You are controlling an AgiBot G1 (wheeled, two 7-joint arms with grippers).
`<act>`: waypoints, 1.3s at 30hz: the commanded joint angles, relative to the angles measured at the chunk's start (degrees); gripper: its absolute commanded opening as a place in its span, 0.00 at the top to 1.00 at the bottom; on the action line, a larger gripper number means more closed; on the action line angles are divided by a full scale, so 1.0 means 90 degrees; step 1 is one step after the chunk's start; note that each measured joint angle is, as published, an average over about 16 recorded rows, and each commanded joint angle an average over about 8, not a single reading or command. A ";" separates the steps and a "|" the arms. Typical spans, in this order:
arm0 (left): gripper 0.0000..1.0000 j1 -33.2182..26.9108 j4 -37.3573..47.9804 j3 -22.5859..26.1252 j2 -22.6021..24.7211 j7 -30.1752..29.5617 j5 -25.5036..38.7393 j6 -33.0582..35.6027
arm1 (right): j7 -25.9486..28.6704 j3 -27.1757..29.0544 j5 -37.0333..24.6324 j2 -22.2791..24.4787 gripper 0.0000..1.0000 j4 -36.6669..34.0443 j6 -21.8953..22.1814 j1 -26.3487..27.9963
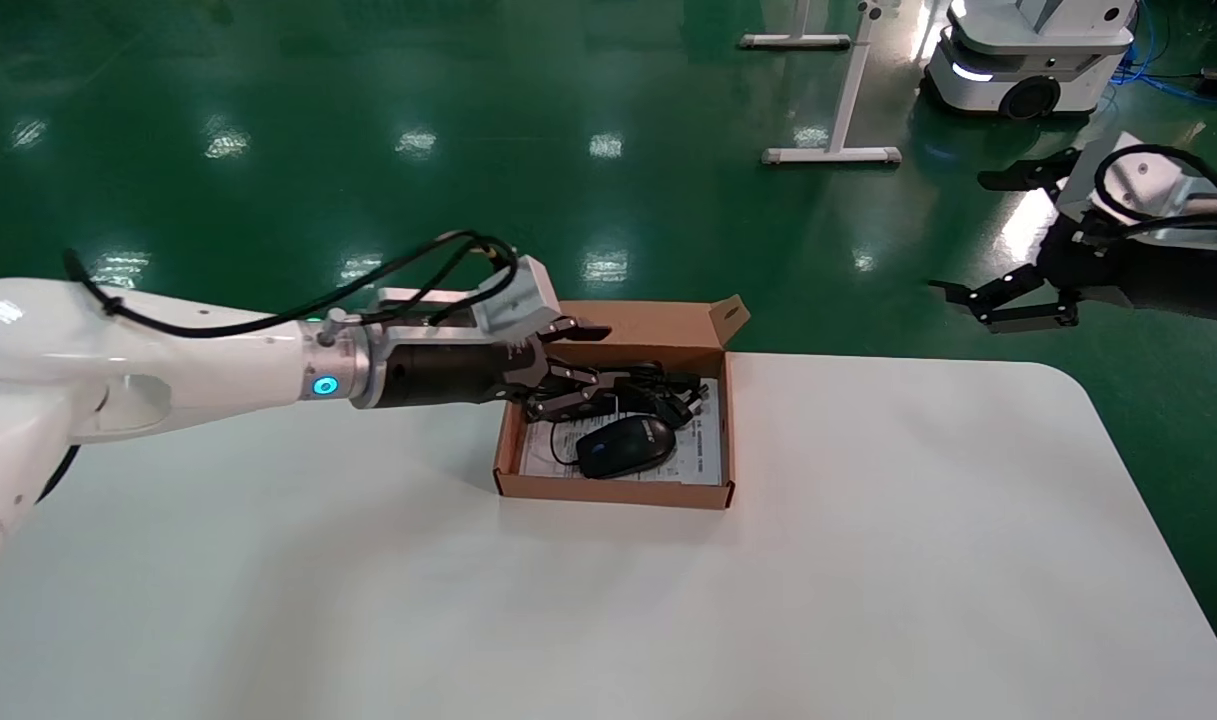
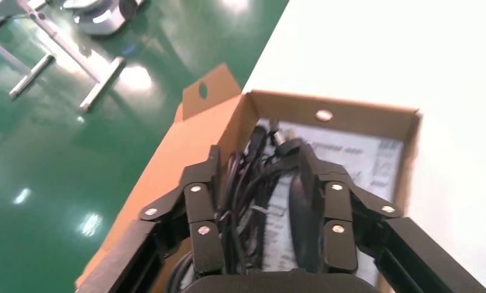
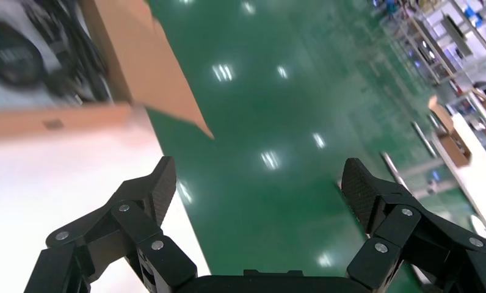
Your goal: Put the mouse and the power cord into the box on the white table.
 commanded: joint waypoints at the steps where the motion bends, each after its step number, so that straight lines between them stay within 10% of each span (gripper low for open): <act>1: 0.00 0.0129 -0.0224 -0.0121 -0.0160 -0.0104 -0.0155 0.0115 | 0.0189 0.0072 0.0167 0.0055 0.00 0.0260 -0.0072 -0.0172; 39: 0.00 0.2554 -0.4421 -0.2379 -0.3161 -0.2056 -0.3050 0.2272 | 0.3732 0.1414 0.3286 0.1090 0.00 0.5137 -0.1425 -0.3398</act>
